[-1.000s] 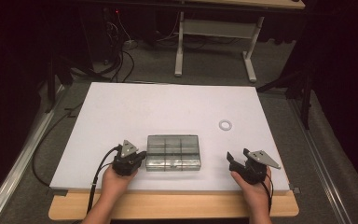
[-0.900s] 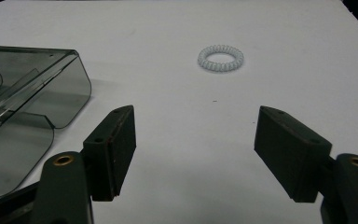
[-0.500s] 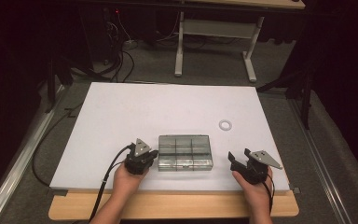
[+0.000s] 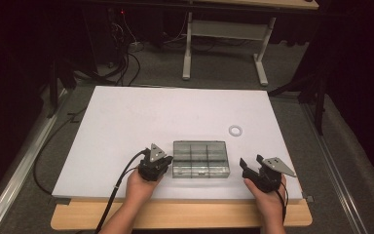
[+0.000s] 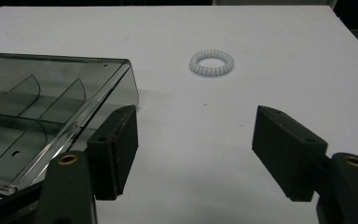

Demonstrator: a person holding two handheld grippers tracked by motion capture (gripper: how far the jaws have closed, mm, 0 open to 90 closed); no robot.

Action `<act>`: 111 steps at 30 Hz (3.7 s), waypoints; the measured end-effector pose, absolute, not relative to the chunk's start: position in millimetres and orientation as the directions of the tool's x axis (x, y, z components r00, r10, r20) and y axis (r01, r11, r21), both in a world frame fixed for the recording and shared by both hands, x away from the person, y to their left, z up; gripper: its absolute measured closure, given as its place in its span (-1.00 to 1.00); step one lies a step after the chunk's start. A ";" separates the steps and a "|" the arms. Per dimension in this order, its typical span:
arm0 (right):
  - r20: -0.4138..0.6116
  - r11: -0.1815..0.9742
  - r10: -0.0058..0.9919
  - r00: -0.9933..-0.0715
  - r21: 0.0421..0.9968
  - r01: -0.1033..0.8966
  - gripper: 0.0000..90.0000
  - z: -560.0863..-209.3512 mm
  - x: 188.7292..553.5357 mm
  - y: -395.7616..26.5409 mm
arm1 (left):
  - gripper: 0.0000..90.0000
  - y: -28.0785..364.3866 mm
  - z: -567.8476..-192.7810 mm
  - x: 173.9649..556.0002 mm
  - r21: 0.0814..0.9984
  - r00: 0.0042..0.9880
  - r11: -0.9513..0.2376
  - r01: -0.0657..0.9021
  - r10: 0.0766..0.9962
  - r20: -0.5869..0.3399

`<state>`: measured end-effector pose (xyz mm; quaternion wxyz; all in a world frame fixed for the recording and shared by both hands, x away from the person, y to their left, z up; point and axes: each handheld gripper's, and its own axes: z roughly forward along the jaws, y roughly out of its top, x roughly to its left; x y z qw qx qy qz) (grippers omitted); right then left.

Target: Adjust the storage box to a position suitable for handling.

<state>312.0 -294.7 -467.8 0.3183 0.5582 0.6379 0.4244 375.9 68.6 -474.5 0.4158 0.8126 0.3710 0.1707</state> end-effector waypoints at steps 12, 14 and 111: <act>0.054 0.044 0.974 -0.218 0.906 0.421 -0.35 -460.1 319.8 -295.5 | 0.27 151.9 -475.8 386.0 0.793 0.560 -0.378 0.478 0.826 0.057; 0.041 0.053 0.977 -0.211 0.905 0.422 -0.34 -459.0 322.6 -294.5 | 0.24 156.9 -477.0 387.7 0.791 0.549 -0.375 0.484 0.834 0.060; 0.018 0.052 0.994 -0.110 0.796 0.603 0.87 -445.1 344.3 -335.7 | 0.13 174.2 -486.1 388.0 0.828 0.550 -0.301 0.473 0.835 -0.011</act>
